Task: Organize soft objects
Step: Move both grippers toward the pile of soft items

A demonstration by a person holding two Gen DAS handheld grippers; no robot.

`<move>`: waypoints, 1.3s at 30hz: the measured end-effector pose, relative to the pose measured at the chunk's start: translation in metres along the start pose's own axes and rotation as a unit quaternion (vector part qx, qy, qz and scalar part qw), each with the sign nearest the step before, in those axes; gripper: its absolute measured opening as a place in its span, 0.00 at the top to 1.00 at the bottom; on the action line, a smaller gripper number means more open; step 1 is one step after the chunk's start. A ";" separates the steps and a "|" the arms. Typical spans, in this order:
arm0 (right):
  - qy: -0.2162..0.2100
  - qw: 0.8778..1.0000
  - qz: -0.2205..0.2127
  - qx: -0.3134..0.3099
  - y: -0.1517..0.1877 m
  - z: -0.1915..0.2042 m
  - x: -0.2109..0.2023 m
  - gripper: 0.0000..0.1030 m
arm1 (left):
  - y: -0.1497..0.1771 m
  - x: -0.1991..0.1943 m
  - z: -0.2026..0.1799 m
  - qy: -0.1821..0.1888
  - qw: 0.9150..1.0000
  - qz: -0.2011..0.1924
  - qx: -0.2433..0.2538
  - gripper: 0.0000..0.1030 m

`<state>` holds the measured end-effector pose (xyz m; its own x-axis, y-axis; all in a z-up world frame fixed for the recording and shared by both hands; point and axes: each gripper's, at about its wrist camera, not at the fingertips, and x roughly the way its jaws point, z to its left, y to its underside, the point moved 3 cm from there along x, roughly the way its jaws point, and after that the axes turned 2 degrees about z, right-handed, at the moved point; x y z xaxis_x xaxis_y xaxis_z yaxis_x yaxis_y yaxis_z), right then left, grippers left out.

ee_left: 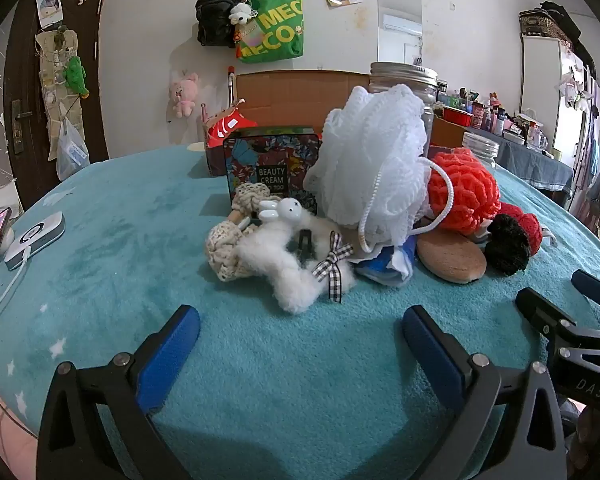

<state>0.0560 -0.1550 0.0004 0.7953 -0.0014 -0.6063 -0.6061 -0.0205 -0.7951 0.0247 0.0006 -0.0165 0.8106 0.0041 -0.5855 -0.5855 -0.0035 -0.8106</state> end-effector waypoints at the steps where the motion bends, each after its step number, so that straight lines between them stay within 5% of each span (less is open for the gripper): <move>1: 0.000 1.000 0.000 0.000 0.000 0.000 0.000 0.00 | 0.000 0.000 0.000 0.000 1.000 0.000 0.000 0.00; 29: -0.005 1.000 0.002 0.002 0.000 0.000 0.002 0.00 | -0.002 -0.001 0.002 0.003 1.000 0.000 -0.006 0.00; 39: -0.025 1.000 -0.012 0.007 -0.024 -0.011 -0.007 0.00 | -0.041 -0.019 0.005 0.030 0.999 -0.037 0.006 0.00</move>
<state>0.0650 -0.1656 0.0241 0.8082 0.0484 -0.5869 -0.5874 -0.0055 -0.8093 0.0335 0.0058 0.0276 0.8507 -0.0559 -0.5226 -0.5232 0.0057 -0.8522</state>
